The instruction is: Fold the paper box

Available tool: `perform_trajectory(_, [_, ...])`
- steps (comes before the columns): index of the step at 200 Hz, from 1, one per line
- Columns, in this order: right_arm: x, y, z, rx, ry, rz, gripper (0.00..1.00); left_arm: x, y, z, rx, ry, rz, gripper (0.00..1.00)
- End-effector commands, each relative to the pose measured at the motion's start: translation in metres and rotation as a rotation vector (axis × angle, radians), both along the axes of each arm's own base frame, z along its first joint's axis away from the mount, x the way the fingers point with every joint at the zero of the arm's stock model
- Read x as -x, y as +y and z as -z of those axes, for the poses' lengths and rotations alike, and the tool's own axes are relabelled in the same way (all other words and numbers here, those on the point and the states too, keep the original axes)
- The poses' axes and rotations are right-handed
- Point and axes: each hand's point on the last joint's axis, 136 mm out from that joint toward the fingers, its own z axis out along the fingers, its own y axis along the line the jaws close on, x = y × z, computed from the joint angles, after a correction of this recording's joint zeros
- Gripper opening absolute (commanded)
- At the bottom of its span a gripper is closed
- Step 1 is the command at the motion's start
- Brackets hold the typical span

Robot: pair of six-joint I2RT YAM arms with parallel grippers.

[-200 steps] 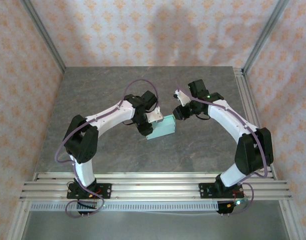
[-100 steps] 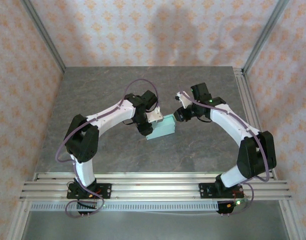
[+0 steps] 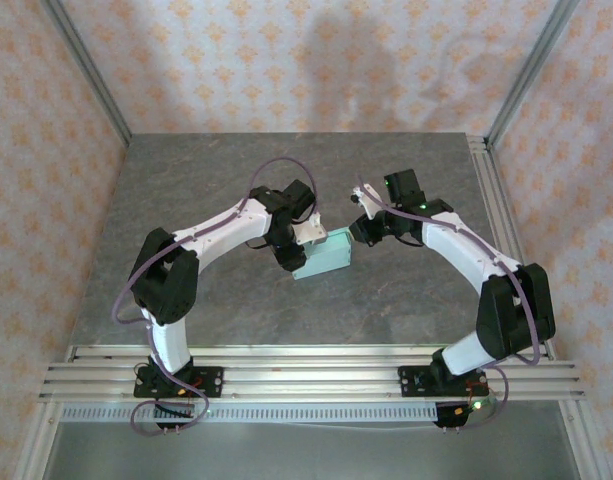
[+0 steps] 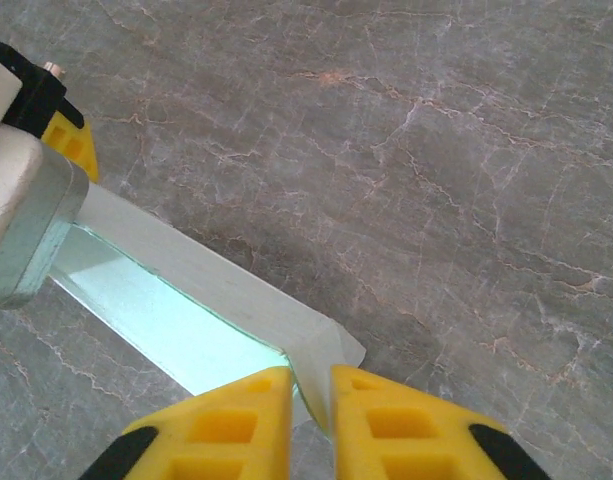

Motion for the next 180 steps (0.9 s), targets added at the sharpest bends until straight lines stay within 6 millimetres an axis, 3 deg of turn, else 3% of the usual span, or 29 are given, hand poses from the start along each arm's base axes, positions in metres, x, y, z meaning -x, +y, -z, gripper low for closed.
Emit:
perform_trajectory(1, [-0.003,0.001,-0.001,-0.009,-0.017,-0.014,0.14,0.015,0.007,0.008,-0.037,0.085,0.014,0.37])
perform_trajectory(104, [-0.006,0.001,0.005,0.003,0.002,-0.012,0.14,0.016,0.007,0.009,-0.033,0.091,0.015,0.37])
perform_trajectory(135, [-0.003,0.000,0.002,0.004,0.002,-0.014,0.01,0.016,0.006,0.009,-0.032,0.093,0.016,0.37])
perform_trajectory(180, [-0.004,0.004,-0.011,-0.050,0.025,0.060,0.00,0.013,0.004,0.006,-0.024,0.080,0.007,0.37])
